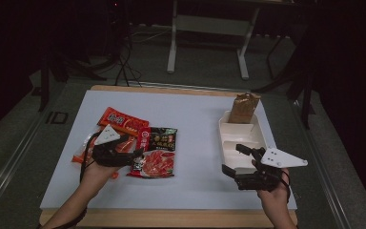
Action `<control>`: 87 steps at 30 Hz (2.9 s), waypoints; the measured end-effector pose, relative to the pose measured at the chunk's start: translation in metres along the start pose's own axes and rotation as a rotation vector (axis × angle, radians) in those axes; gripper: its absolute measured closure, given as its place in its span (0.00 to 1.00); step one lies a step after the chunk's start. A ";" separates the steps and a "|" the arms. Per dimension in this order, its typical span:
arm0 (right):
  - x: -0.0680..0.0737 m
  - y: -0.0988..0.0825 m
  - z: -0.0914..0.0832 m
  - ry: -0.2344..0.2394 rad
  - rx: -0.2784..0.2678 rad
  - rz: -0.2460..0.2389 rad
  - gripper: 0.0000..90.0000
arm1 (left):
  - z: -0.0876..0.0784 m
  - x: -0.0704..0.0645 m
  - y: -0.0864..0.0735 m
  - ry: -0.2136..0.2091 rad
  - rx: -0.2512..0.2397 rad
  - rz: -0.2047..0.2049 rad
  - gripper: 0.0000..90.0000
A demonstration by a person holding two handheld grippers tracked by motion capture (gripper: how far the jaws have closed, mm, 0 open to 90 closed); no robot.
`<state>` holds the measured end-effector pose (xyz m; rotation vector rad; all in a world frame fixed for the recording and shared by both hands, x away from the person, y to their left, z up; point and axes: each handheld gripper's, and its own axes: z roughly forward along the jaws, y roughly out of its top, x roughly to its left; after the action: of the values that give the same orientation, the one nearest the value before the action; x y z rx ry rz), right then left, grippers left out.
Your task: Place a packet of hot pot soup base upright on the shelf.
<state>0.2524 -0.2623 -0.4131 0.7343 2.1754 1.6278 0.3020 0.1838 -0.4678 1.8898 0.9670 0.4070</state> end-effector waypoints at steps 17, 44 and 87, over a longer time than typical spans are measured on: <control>0.006 -0.002 0.006 0.040 -0.011 -0.027 0.15 | 0.052 0.041 0.006 0.040 0.113 -0.108 0.40; 0.007 -0.006 0.009 0.060 0.025 -0.002 0.15 | 0.117 0.075 0.009 0.084 0.336 -0.122 0.53; 0.005 -0.004 0.008 0.064 0.014 0.006 0.16 | 0.081 0.026 0.047 0.062 0.169 -0.050 0.98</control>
<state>0.2521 -0.2536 -0.4188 0.7032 2.2325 1.6625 0.3909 0.1436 -0.4711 2.0103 1.1171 0.3653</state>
